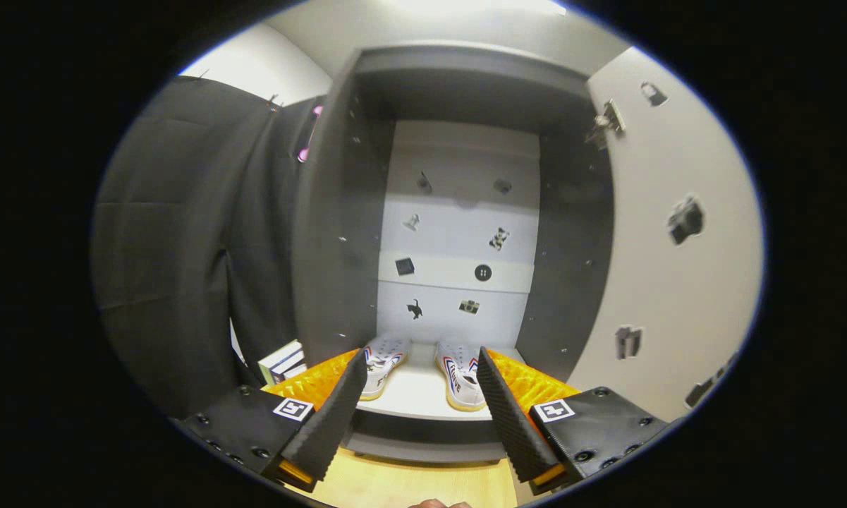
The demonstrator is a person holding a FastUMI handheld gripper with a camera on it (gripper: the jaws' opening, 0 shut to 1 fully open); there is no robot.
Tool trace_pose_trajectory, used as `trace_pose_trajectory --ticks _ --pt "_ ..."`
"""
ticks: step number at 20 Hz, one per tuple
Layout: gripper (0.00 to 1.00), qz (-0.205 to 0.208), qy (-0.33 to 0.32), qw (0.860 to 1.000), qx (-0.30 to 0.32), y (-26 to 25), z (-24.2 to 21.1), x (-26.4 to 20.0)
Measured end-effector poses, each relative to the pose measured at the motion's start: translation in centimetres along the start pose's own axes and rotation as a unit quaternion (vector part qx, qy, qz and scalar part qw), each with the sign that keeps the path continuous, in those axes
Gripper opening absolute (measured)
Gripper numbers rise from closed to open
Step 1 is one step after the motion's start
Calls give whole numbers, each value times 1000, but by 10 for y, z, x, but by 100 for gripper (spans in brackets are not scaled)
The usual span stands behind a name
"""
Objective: Open the shoe cabinet door, grab the shoes and put them into the shoe cabinet, then close the shoe cabinet door.
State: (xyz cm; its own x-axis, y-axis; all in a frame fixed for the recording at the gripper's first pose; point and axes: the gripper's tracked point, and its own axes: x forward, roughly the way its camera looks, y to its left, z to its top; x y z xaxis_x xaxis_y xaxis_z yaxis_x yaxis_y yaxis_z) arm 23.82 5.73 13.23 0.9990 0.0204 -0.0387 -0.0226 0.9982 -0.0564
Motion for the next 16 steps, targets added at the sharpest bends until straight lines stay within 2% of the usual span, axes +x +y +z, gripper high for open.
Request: trace_pose_trajectory --ticks 5,9,12,16 --pt "98 25 -30 998 39 15 -11 -109" --pt "98 20 -27 999 40 -6 -28 -180" --pt "98 15 -23 998 64 -35 -36 -226" --pt "98 -31 -58 996 59 -108 -21 -264"
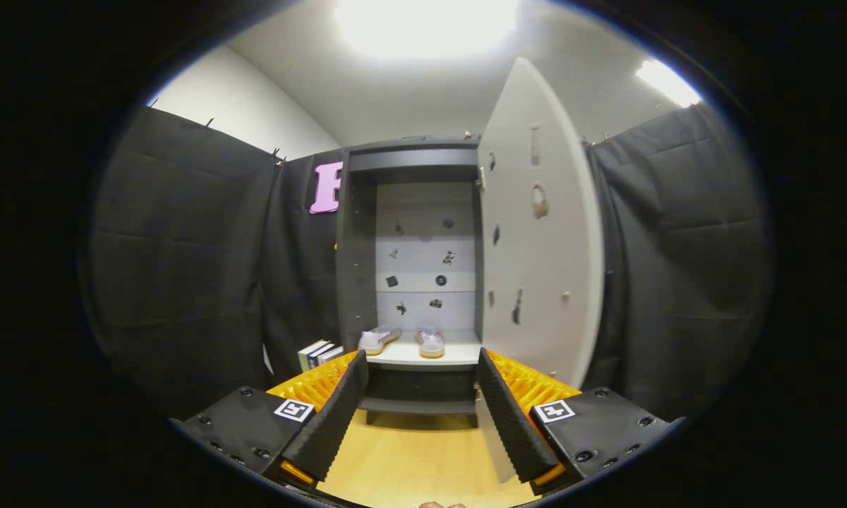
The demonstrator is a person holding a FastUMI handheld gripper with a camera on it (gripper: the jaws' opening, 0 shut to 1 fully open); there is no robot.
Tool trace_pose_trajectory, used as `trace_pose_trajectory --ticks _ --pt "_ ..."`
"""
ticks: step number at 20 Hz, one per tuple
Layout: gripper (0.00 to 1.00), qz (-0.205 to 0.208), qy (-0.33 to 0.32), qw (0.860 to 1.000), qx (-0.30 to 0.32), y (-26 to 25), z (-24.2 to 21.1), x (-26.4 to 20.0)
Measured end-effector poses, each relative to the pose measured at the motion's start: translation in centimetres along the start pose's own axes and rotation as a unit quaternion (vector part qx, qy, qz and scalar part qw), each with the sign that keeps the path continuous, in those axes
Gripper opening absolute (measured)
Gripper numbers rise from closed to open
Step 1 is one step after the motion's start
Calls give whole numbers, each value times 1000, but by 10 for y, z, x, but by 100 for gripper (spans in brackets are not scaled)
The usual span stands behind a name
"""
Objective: Open the shoe cabinet door, grab the shoes and put them into the shoe cabinet, then close the shoe cabinet door.
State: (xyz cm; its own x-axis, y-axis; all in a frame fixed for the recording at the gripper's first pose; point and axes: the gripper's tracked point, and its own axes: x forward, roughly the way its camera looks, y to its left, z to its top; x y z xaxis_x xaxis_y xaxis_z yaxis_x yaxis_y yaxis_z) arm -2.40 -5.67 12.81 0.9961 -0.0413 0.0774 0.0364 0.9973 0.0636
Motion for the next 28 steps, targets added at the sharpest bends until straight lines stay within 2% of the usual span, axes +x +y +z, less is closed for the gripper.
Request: trace_pose_trajectory --ticks 6,10,13,19,28 --pt "97 -40 -12 999 17 -114 8 -27" --pt "97 -25 1 999 26 -158 -3 -17" --pt "97 -14 18 1000 19 -171 -16 4" --pt "98 3 17 1000 11 -186 -11 51" --pt "96 -3 23 1000 -14 -187 -12 78"
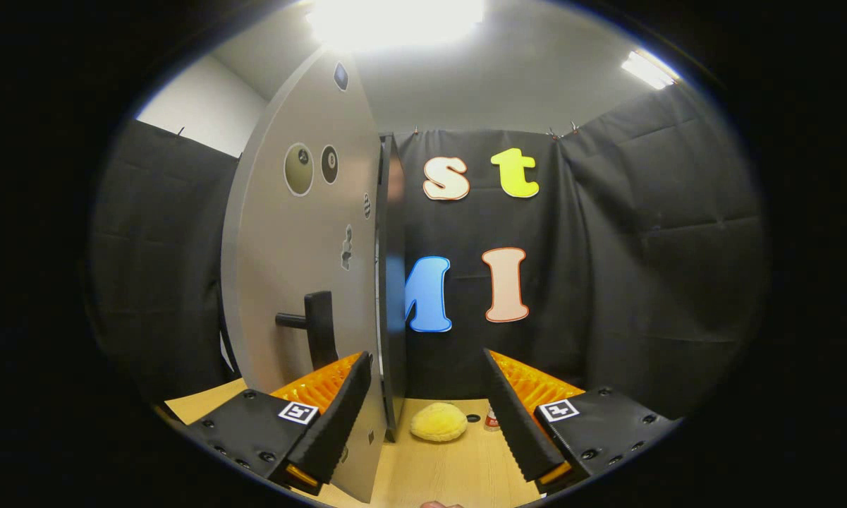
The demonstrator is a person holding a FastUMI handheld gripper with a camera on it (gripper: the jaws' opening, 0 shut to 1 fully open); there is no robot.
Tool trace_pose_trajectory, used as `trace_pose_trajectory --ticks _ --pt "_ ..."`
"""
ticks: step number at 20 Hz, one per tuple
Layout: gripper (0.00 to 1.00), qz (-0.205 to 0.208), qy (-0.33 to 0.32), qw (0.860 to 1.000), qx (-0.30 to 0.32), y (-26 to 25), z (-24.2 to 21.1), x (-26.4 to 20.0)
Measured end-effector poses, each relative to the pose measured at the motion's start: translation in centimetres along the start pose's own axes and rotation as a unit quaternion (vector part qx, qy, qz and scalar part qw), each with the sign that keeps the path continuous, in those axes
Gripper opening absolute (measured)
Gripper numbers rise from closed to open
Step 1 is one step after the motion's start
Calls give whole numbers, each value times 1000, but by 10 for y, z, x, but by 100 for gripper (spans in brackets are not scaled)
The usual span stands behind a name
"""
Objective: Open the shoe cabinet door, grab the shoes and put them into the shoe cabinet, then close the shoe cabinet door.
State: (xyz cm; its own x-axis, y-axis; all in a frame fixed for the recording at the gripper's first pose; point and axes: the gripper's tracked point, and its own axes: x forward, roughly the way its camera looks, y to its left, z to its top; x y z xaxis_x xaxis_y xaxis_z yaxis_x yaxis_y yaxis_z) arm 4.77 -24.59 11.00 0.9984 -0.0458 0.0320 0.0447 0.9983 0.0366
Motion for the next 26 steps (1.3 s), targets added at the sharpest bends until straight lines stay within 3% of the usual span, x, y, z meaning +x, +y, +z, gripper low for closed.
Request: trace_pose_trajectory --ticks 9,18,21,23,26 --pt "96 -13 14 1000 -11 42 2 -4" --pt "96 -2 21 1000 -18 164 -1 6" --pt "96 17 28 999 -4 214 -3 22" --pt "97 52 34 998 6 258 -5 29" --pt "97 51 39 998 13 284 -6 38"
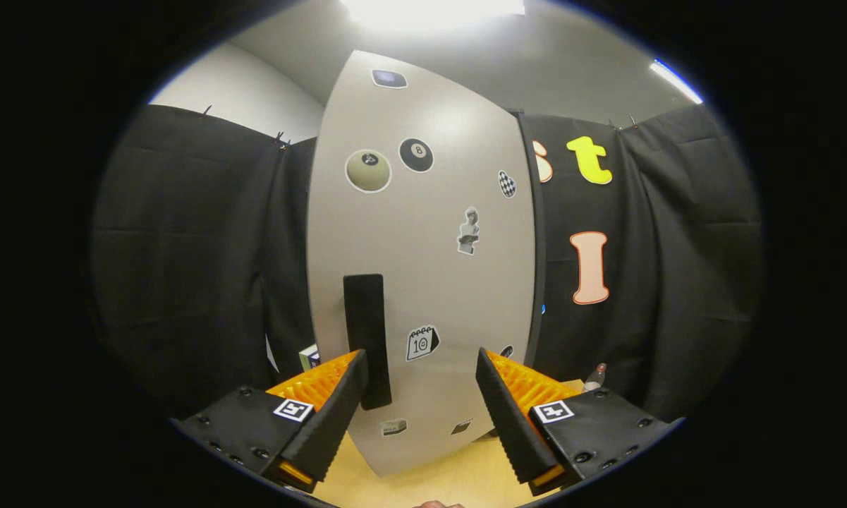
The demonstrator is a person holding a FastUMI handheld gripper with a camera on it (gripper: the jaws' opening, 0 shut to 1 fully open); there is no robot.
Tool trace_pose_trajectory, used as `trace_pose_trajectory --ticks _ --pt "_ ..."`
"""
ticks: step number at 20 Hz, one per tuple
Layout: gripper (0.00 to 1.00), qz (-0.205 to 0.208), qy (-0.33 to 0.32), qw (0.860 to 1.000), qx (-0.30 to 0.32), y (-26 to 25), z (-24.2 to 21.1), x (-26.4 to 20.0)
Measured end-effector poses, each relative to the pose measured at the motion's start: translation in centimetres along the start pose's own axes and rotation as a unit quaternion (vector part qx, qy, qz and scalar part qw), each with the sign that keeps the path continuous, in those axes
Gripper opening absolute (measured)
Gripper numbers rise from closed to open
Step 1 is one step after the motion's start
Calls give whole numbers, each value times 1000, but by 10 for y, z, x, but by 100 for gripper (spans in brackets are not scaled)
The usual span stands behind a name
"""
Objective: Open the shoe cabinet door, grab the shoes and put them into the shoe cabinet, then close the shoe cabinet door.
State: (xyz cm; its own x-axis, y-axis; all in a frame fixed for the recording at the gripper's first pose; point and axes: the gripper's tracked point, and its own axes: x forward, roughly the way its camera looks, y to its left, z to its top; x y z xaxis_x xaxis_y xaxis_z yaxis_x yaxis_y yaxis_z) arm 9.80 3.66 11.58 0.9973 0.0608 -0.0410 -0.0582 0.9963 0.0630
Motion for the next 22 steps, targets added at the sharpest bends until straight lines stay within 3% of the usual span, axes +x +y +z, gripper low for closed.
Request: trace_pose_trajectory --ticks 7,14,22 --pt "97 10 26 1000 -6 35 -31 19" --pt "97 26 20 999 17 21 -51 25" --pt "98 6 -8 1000 17 12 -32 12"
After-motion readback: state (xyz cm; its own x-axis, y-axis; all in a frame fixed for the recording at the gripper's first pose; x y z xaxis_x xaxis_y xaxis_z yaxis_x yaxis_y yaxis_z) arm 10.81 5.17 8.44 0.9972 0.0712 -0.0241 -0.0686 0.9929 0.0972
